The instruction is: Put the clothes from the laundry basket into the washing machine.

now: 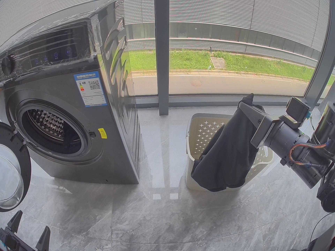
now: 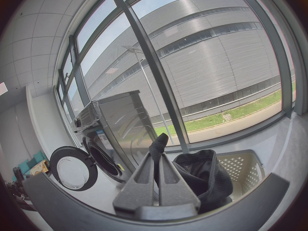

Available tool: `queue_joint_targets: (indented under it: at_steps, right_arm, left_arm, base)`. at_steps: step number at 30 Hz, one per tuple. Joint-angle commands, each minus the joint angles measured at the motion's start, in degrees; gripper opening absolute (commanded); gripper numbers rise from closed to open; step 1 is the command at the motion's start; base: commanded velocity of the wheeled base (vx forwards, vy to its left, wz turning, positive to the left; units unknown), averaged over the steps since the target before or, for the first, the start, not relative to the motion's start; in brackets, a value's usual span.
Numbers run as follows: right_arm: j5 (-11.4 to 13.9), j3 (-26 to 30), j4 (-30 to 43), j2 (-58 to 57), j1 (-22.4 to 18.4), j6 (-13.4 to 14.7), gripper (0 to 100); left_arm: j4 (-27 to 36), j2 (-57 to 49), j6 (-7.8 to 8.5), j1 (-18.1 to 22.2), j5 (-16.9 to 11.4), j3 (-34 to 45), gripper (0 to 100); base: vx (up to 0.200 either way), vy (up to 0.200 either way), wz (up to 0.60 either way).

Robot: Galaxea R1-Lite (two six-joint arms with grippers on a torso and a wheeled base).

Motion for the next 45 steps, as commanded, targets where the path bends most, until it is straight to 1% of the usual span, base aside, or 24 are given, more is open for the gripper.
queue_joint_targets:
  at_steps: [1,4,8,11,14,17,26,41,45]
  right_arm:
    - [0.15,-0.78,-1.41,0.36,0.37,0.03,0]
    - [0.15,-0.78,-2.20,0.36,0.46,0.03,0]
    - [0.06,-0.60,-2.29,0.45,2.30,0.12,0]
    - [0.15,-0.43,-2.90,0.72,2.65,0.12,0]
    - [0.15,0.01,-4.13,1.07,4.41,0.12,0]
    - [0.23,-0.07,-4.39,1.59,4.94,0.21,0]
    - [0.23,-0.16,-7.12,1.86,6.26,0.03,0]
    - [0.15,0.19,-7.21,3.00,6.26,0.12,0]
    - [0.15,0.72,-7.21,3.09,6.26,0.12,0]
  left_arm:
    - [0.00,-0.93,-0.01,0.00,0.03,1.01,100]
    - [0.00,-0.93,-0.01,0.00,0.03,1.01,100]
    - [0.09,-0.93,-0.10,0.09,0.03,1.01,100]
    - [0.00,-0.93,-0.10,0.00,-0.06,1.01,100]
    - [0.09,-0.93,-0.10,0.00,0.03,1.01,100]
    - [0.09,-0.93,-0.10,0.00,-0.06,1.01,100]
    - [0.09,-0.93,-0.10,0.00,-0.06,1.01,100]
    - [0.09,-0.93,-0.10,0.00,-0.06,1.01,100]
    - [0.09,-0.93,-0.01,0.00,-0.06,1.01,100]
  base:
    - [0.000,0.200,0.00]
    - [0.000,0.200,0.00]
    - [0.000,0.200,0.00]
    - [0.000,0.200,0.00]
    - [0.000,0.200,0.00]
    - [0.000,0.200,0.00]
    - [0.000,0.000,0.00]
    - [-0.200,0.000,0.00]
    - [0.000,0.000,0.00]
